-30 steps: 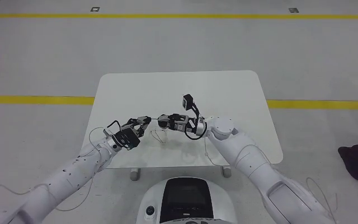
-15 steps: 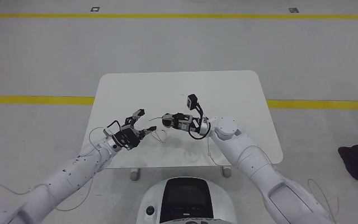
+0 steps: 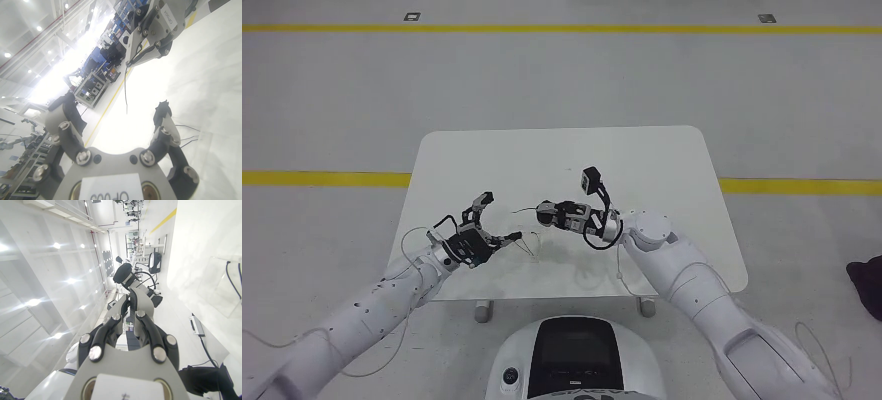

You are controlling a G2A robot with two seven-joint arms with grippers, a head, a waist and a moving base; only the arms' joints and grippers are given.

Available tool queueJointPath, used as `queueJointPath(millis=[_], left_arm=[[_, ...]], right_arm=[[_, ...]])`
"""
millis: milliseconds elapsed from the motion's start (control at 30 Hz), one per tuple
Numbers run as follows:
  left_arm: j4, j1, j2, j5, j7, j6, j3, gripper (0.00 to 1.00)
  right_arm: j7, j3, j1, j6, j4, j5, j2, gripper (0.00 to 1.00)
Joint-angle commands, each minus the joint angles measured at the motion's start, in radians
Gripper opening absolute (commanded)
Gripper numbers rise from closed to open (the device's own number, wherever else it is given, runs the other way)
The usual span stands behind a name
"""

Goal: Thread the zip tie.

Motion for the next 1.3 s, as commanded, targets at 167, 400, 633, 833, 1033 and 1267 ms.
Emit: queueJointPath(millis=[167,400,633,833,1033,1267], left_arm=[[0.020,0.014,-0.002,-0.120,0.038,-0.090,-0.038,1.00],[0.078,0.019,-0.007,-0.250,0.045,-0.208,-0.069,1.00],[0.077,0.012,-0.007,-0.344,0.042,-0.365,-0.089,1.00],[0.063,-0.023,0.014,-0.443,-0.048,-0.515,-0.115,1.00],[-0.007,-0.096,0.061,-0.615,-0.210,-0.515,-0.030,1.00],[-0.068,-0.233,0.112,-0.951,-0.443,-0.515,0.172,1.00]], right_arm=[[-0.022,0.026,-0.029,-0.005,-0.035,-0.008,0.009,0.00],[-0.028,0.056,-0.052,-0.007,-0.060,-0.010,0.019,0.00],[-0.052,0.056,-0.063,-0.017,-0.079,-0.043,0.022,0.00],[-0.053,0.075,-0.086,-0.021,-0.117,-0.084,0.033,0.00],[-0.065,0.073,-0.098,-0.009,-0.135,-0.109,0.036,0.00],[-0.082,0.063,-0.100,0.000,-0.131,-0.124,0.034,0.00]])
